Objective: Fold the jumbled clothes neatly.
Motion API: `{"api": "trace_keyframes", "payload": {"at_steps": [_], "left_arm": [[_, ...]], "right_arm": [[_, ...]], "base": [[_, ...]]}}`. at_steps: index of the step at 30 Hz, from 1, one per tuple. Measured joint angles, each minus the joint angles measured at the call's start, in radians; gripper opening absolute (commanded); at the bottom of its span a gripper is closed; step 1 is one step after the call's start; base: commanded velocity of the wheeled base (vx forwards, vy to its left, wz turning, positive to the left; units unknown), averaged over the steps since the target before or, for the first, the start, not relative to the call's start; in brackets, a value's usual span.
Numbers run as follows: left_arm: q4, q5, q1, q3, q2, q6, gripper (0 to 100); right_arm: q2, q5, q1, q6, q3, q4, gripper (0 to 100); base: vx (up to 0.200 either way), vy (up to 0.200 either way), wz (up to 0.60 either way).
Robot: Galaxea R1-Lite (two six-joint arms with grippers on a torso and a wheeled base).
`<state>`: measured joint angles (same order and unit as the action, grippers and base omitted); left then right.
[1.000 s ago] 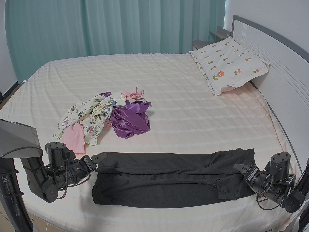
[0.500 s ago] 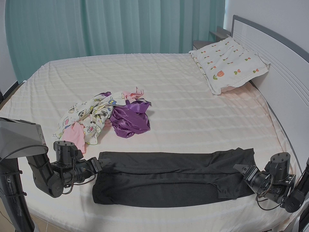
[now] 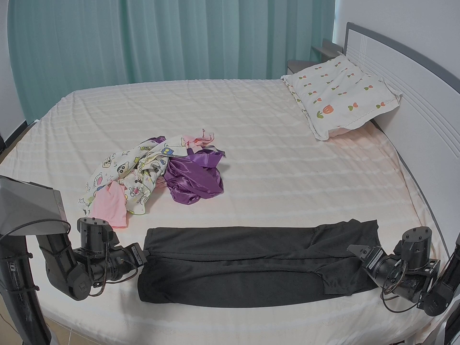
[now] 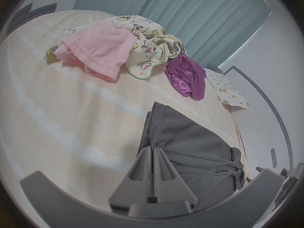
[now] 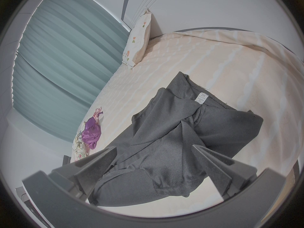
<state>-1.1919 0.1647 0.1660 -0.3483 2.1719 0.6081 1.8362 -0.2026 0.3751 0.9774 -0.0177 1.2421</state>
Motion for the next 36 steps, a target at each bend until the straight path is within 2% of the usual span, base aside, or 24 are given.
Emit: {"api": "trace_keyframes", "payload": {"at_steps": [7,13,21,28,29,36], "left_arm": [[-0.01,-0.004,0.002,0.031,-0.01,0.004,0],[-0.021,-0.005,0.001,0.041,-0.024,0.009,0],[-0.023,-0.004,0.005,0.047,-0.036,0.07,0],[-0.023,-0.003,0.007,0.052,-0.04,0.102,0],[-0.023,-0.003,0.007,0.052,-0.04,0.104,0],[-0.023,-0.001,0.008,0.056,-0.04,0.108,0]], "right_arm": [[0.01,0.008,-0.044,0.0,-0.019,0.0,100],[0.051,0.023,-0.105,-0.018,-0.108,-0.01,100],[0.182,0.119,-0.22,-0.166,-0.283,-0.017,100],[0.308,0.143,-0.259,-0.236,-0.411,-0.021,100],[0.325,0.148,-0.263,-0.241,-0.428,-0.023,0],[0.36,0.166,-0.284,-0.248,-0.476,-0.016,0]], "base": [[0.0,0.0,0.0],[0.0,0.0,0.0],[0.0,0.0,0.0],[0.0,0.0,0.0],[0.0,0.0,0.0],[0.0,0.0,0.0]]}}
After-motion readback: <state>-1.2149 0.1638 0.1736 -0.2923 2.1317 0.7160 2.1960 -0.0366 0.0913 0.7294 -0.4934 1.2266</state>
